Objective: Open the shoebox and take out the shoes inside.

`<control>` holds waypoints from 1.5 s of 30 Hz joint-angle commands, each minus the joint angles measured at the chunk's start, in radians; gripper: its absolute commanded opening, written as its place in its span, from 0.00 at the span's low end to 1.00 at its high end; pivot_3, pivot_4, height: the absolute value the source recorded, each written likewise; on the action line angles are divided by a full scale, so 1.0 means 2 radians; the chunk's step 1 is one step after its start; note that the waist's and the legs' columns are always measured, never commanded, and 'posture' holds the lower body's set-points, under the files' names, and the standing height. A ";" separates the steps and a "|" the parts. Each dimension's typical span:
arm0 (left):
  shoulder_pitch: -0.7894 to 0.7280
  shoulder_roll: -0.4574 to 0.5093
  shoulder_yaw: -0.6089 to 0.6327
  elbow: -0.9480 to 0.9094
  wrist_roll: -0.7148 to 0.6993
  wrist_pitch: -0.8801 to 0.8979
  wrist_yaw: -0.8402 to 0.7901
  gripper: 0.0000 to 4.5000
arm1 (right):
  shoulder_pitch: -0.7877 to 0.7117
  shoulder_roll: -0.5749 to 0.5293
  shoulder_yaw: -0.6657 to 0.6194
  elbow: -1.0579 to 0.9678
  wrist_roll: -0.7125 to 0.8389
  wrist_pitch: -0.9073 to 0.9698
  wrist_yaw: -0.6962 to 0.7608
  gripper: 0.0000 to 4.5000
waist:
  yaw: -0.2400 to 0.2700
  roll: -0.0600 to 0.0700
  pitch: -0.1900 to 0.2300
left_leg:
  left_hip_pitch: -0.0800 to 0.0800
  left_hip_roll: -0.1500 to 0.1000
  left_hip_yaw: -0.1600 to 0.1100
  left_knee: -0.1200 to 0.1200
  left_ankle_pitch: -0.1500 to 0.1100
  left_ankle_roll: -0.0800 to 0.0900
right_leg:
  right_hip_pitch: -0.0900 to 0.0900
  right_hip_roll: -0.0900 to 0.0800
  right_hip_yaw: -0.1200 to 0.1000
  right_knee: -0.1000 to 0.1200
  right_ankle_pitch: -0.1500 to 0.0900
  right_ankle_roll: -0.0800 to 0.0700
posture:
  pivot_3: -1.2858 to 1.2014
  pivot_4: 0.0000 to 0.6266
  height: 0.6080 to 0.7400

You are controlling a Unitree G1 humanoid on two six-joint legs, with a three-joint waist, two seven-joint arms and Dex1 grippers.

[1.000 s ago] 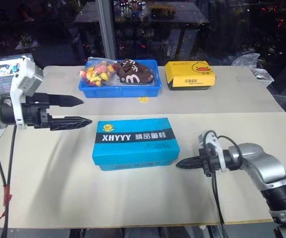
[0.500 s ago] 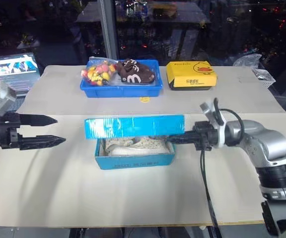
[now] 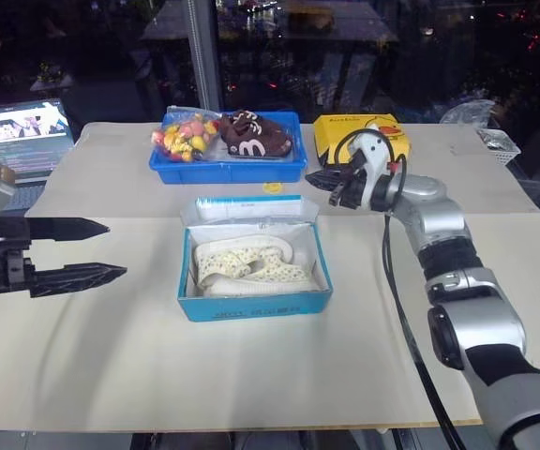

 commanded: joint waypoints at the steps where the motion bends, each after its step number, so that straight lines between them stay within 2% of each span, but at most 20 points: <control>1: 0.004 -0.003 0.016 -0.007 -0.005 -0.002 0.009 0.98 | -0.008 -0.022 0.008 -0.125 0.026 0.045 0.076 0.00 | 0.000 0.000 0.000 | -0.001 0.000 0.000 0.000 0.000 0.000 | -0.001 0.000 0.000 0.000 0.000 0.000 | 0.52 0.24 1.00; 3: 0.003 -0.006 0.008 -0.004 -0.002 -0.011 0.016 0.98 | -0.003 -0.034 0.017 -0.177 0.030 0.076 0.104 0.00 | -0.001 0.000 0.000 | -0.004 0.000 0.000 0.001 0.000 0.000 | -0.006 0.000 0.000 0.004 0.000 0.000 | 0.52 0.24 1.00; 6: 0.001 -0.009 -0.008 0.000 0.001 -0.022 0.021 1.00 | 0.014 -0.063 0.040 -0.268 0.057 0.150 0.161 0.18 | 0.000 0.000 0.000 | -0.003 0.000 0.000 0.000 0.000 0.000 | -0.006 0.001 0.000 0.005 0.000 0.000 | 0.52 0.24 1.00; 8: -0.001 -0.010 -0.018 0.005 0.006 -0.031 0.025 1.00 | 0.029 -0.079 0.056 -0.317 0.069 0.184 0.188 0.35 | 0.000 0.000 0.000 | -0.003 0.000 0.000 0.001 0.000 0.000 | -0.006 0.001 0.000 0.006 -0.001 -0.001 | 0.52 0.24 1.00; 10: 0.006 -0.007 -0.032 0.010 0.022 -0.050 0.023 1.00 | 0.049 -0.075 0.078 -0.355 0.059 0.197 0.177 0.50 | 0.000 0.000 0.000 | -0.002 0.000 0.000 0.002 0.000 0.000 | -0.005 0.001 0.000 0.007 -0.001 -0.001 | 0.52 0.24 1.00; 12: 0.006 -0.005 -0.044 0.015 0.031 -0.064 0.023 1.00 | 0.061 -0.072 0.094 -0.370 0.047 0.200 0.171 0.61 | -0.002 0.000 0.000 | -0.002 0.000 0.000 0.003 0.000 0.000 | -0.005 0.001 0.000 0.007 -0.001 -0.001 | 0.52 0.24 1.00; 19: 0.006 -0.008 -0.059 0.020 0.046 -0.087 0.025 1.00 | 0.076 -0.054 0.123 -0.364 0.016 0.172 0.153 0.61 | 0.000 0.000 0.000 | -0.002 0.001 0.000 0.003 0.001 -0.001 | -0.006 0.001 0.000 0.008 -0.001 -0.001 | 0.52 0.24 1.00; 23: 0.011 -0.010 -0.075 0.027 0.081 -0.124 0.037 1.00 | 0.078 -0.033 0.128 -0.355 0.012 0.167 0.149 0.61 | -0.001 0.000 0.000 | -0.002 0.001 0.000 0.003 0.001 -0.001 | -0.006 0.001 0.000 0.008 0.000 -0.001 | 0.52 0.24 1.00; 32: -0.001 -0.011 -0.062 0.013 0.043 -0.098 0.036 1.00 | 0.089 -0.021 0.159 -0.326 -0.014 0.129 0.169 0.61 | 0.000 0.000 0.000 | -0.002 0.001 0.000 0.003 0.001 -0.001 | -0.006 0.001 0.000 0.008 0.000 -0.001 | 0.52 0.24 1.00; 37: -0.017 -0.011 -0.053 0.007 0.010 -0.071 0.044 1.00 | 0.080 -0.012 0.153 -0.295 -0.023 0.117 0.162 0.61 | 0.000 0.000 0.000 | -0.002 0.001 0.000 0.004 0.001 -0.001 | -0.006 0.001 0.000 0.008 0.000 -0.001 | 0.52 0.24 1.00; 45: -0.017 -0.008 -0.051 0.007 0.002 -0.061 0.049 1.00 | 0.026 -0.003 0.127 -0.240 -0.021 0.097 0.163 0.61 | -0.001 0.000 0.000 | -0.002 0.001 0.000 0.004 0.001 -0.001 | -0.006 0.001 0.000 0.008 0.000 -0.001 | 0.52 0.24 1.00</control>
